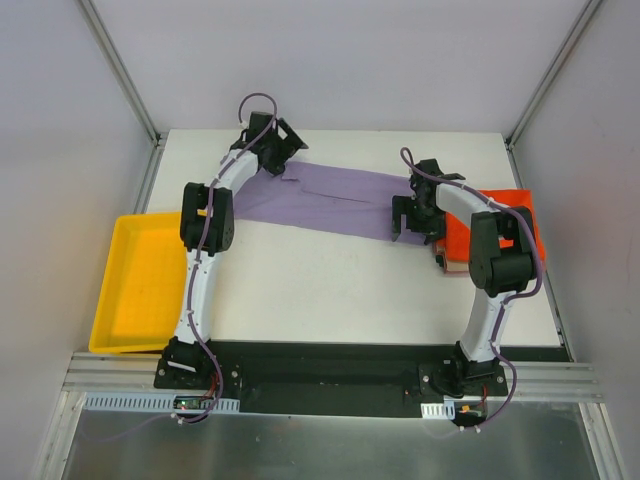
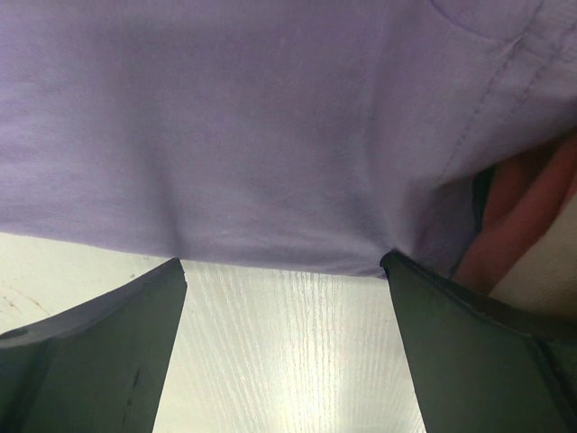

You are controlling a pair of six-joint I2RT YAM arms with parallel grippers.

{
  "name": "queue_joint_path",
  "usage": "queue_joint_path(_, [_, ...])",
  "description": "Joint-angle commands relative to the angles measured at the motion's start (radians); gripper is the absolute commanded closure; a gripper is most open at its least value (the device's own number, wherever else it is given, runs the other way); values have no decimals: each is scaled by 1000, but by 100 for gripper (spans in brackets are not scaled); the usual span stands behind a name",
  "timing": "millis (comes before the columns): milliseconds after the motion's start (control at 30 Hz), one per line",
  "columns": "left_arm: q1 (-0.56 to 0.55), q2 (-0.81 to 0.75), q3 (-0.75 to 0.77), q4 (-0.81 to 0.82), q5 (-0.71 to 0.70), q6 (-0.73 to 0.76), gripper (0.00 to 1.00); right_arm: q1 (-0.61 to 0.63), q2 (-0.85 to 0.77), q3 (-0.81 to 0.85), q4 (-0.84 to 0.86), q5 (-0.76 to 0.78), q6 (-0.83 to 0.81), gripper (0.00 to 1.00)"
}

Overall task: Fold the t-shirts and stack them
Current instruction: Fold the other side of the tshirt into a rectangle

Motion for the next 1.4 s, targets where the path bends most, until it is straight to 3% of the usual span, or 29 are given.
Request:
queue_joint_path(0, [-6,-4,84,37,100,-66,1,-13,-11,1,-34,16,-18,4])
queue_joint_path(133, [-6,-25,81,76,79,-63,1,-12,-14,-4,-30,22,-19,4])
queue_joint_path(267, [-1,-28,12,221,119,-178,1,-13,-10,-4,-28,13,-15,4])
queue_joint_path(333, [-4,-1,42,220,120,-191,1,-15,-14,-5,-28,12,-13,4])
queue_joint_path(733, [-15,-94,56,-67,-139,24,1,-18,-36,-24,-23,16,-16,4])
queue_joint_path(933, [-10,-148,11,-113,-53,138,1,-16,-45,-34,-17,10,-9,4])
queue_joint_path(1133, [-15,-159,-16,-107,106,109,1,-16,-48,-42,-11,10,-9,4])
queue_joint_path(1367, [-32,-93,58,-97,163,75,1,-16,-54,-36,-14,18,-12,4])
